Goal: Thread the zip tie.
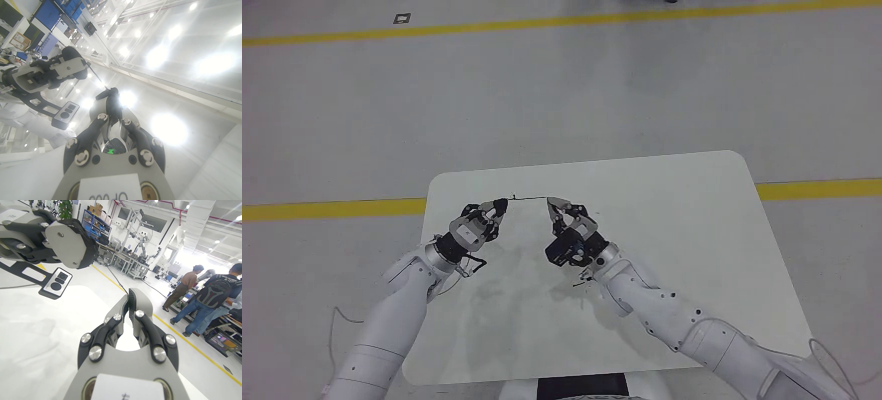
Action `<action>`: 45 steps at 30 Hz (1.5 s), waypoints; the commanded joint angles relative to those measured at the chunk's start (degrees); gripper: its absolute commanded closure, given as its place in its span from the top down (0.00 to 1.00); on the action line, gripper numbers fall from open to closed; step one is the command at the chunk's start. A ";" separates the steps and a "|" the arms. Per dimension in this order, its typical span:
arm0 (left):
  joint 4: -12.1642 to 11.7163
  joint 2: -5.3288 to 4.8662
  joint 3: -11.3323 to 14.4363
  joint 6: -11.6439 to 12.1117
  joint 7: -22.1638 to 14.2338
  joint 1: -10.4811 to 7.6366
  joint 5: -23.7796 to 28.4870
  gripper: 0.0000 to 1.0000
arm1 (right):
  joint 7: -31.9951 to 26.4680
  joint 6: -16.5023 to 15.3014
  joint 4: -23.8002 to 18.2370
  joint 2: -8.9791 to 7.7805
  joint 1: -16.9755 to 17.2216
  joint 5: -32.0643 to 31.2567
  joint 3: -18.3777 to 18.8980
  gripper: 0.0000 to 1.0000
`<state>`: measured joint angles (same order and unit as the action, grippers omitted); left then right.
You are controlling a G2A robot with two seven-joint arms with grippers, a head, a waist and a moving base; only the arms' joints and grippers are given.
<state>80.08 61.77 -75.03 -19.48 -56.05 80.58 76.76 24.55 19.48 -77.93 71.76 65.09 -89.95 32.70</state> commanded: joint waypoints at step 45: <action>0.00 0.00 0.00 0.00 0.00 0.00 0.00 0.00 | -3.96 0.00 -10.95 -5.70 7.87 0.00 7.31 1.00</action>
<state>80.08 61.77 -75.03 -19.48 -56.05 80.58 76.76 20.67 19.48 -88.67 66.13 72.85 -89.95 39.94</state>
